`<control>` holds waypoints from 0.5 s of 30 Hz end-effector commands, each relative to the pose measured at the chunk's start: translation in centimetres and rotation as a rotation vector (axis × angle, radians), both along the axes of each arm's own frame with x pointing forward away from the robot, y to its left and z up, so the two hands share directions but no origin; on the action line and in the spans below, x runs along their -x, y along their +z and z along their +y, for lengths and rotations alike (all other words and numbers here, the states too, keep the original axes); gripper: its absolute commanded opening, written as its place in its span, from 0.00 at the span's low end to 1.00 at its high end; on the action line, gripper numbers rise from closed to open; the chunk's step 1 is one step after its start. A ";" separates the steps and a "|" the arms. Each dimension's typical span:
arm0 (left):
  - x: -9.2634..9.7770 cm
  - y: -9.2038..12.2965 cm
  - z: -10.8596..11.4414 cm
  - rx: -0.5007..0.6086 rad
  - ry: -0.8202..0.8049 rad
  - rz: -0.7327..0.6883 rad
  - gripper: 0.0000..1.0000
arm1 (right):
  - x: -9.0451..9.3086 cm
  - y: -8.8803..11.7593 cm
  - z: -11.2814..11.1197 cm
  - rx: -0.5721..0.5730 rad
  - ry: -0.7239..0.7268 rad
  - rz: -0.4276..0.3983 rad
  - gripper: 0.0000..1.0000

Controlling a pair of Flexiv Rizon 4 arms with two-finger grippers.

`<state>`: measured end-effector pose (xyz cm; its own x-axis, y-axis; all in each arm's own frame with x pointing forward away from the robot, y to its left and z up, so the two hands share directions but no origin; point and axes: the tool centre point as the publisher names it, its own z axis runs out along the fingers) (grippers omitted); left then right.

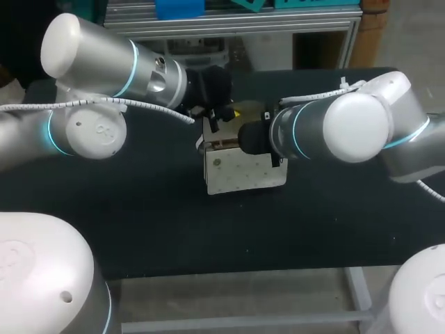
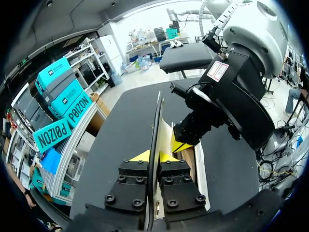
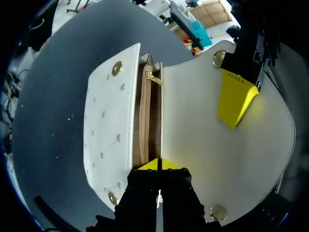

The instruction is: Pick up the bag, open it, inspect its contents, close it, and place it on the opposite side

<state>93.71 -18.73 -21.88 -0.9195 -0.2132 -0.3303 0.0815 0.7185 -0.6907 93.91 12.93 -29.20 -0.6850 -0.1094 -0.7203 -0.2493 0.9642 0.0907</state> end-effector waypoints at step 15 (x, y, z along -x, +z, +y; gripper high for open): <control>0.1 -0.6 0.1 0.031 0.036 -0.012 0.00 | 1.6 -1.3 -0.1 -0.082 -0.012 -0.252 0.00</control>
